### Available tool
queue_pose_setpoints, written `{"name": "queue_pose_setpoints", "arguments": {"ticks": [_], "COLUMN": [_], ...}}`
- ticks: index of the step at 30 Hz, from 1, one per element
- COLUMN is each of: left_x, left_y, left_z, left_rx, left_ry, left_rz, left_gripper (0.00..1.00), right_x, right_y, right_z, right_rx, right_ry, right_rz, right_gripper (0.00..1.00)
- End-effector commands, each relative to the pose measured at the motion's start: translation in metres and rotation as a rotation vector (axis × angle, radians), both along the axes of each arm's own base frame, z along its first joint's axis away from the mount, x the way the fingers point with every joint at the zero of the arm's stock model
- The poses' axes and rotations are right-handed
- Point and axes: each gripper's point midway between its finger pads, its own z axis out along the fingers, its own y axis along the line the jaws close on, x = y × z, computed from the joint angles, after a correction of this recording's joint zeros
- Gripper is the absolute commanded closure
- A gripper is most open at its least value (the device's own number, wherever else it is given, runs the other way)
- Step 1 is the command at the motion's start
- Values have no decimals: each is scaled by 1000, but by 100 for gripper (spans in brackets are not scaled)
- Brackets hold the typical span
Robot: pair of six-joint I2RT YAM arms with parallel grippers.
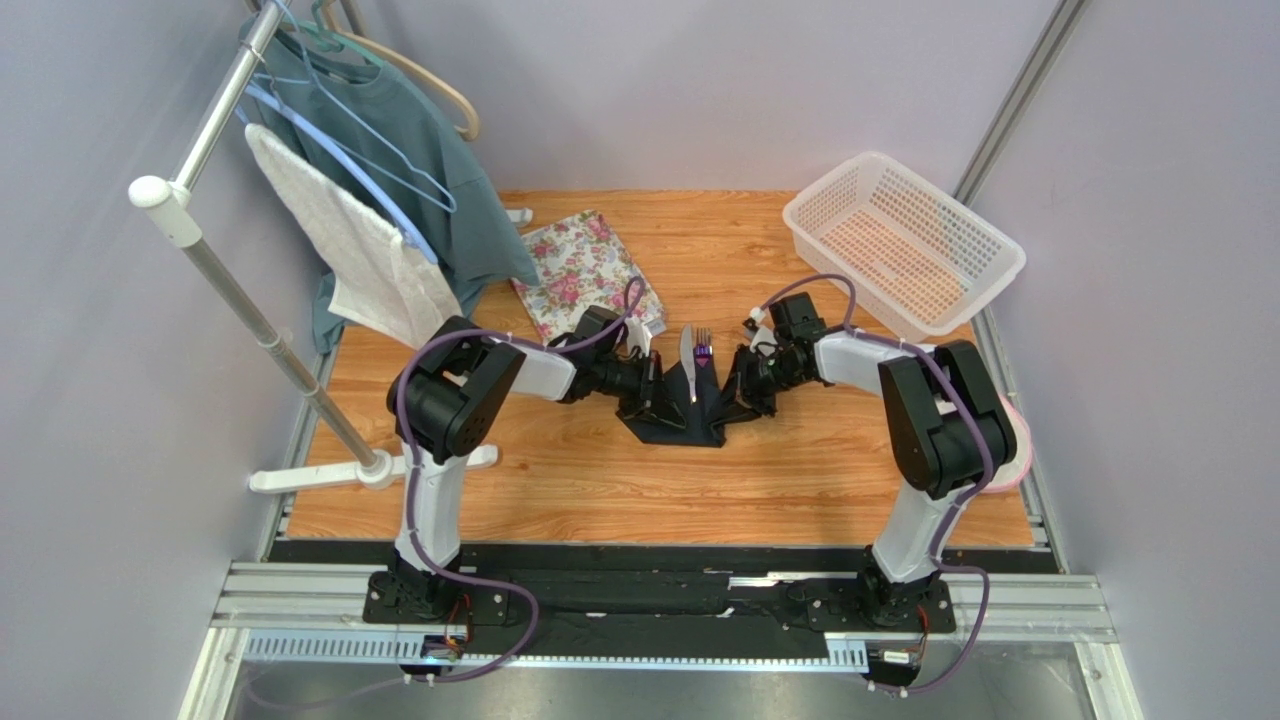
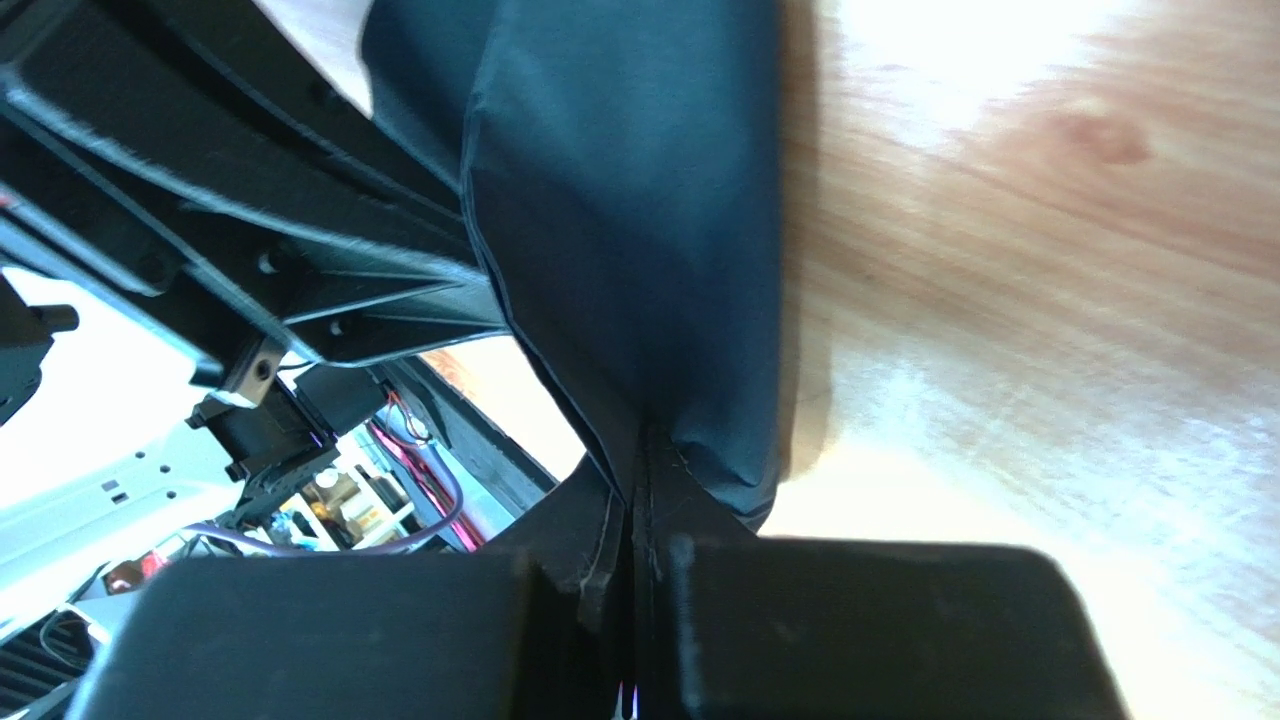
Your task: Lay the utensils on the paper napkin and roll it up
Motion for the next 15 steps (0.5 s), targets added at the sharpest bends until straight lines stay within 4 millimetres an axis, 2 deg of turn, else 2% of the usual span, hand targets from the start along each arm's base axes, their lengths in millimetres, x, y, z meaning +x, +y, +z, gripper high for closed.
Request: {"name": "queue_pose_setpoints", "arguments": {"ticks": [1,11,15], "left_x": [10,9,8], "left_y": [-2,0,0], "left_z": [-5,-8,-9], "left_rx": [13,22,21], "left_ry": [-30,-33,-31], "left_rz": [10,8,4], "left_gripper": [100,100,100], "right_x": [10,17,22], "right_y": [10,24,32], "right_z": [25,12,13], "right_rx": [21,38,58], "right_ry": [-75,-18,-26], "right_rz": [12,-8,-18], "right_gripper": [100,99,99]}}
